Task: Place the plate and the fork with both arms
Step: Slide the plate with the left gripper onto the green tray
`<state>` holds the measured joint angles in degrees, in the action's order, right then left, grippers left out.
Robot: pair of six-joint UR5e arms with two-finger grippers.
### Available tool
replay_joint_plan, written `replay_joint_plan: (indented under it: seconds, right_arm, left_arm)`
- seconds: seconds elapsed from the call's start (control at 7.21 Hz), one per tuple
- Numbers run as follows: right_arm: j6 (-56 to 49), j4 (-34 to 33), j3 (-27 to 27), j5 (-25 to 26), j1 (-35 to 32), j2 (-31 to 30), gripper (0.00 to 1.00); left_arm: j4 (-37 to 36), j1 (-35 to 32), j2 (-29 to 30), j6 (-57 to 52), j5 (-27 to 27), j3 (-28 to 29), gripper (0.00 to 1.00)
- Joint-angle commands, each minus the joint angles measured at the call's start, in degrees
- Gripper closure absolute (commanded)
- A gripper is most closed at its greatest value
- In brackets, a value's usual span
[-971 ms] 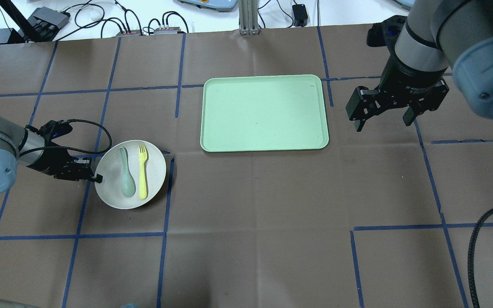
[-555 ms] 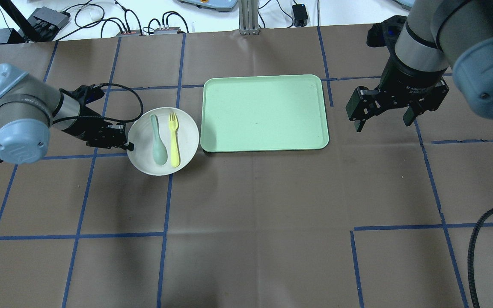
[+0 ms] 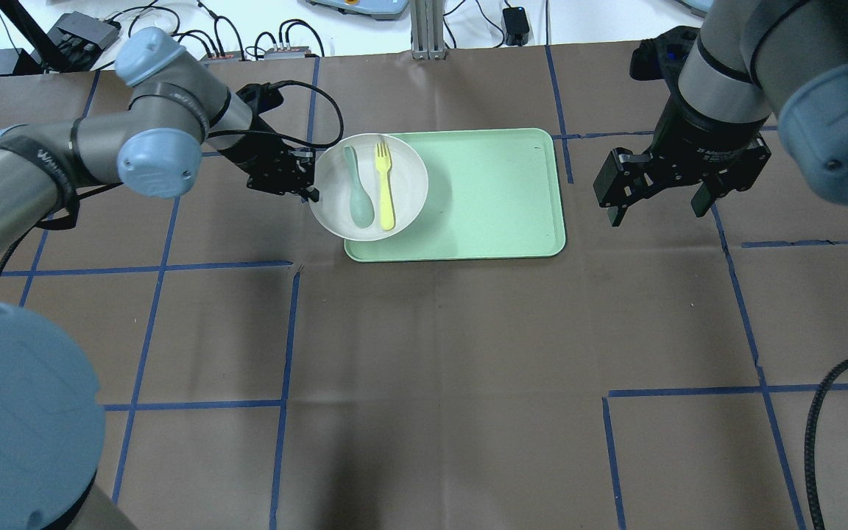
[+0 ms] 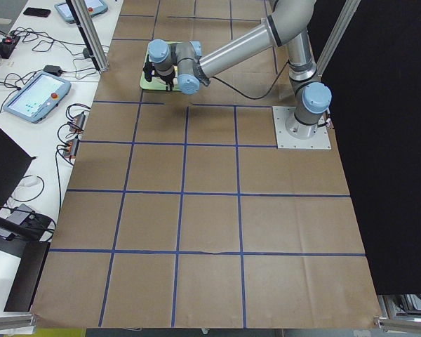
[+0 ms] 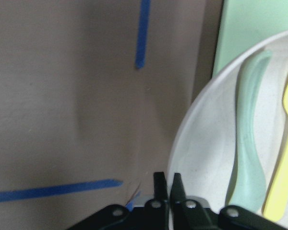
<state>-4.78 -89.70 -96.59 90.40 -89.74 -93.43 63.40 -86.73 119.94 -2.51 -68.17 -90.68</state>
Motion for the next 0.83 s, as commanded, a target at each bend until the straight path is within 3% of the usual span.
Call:
replay_joint_plan:
  seconds: [0.0, 0.42, 0.69]
  right_arm:
    - [0.04, -0.03, 0.00, -0.05, 0.00, 0.00, 0.00]
    - [0.04, -0.03, 0.00, -0.05, 0.00, 0.00, 0.00]
    - [-0.05, -0.03, 0.00, -0.05, 0.09, 0.00, 0.00]
  left_arm:
    - [0.15, -4.92, 7.65, 3.46, 0.06, 7.95, 1.00]
    - [0.41, -8.01, 13.12, 6.28, 0.06, 15.43, 1.00]
    - [1.47, -8.80, 13.48, 6.28, -0.20, 15.63, 0.99]
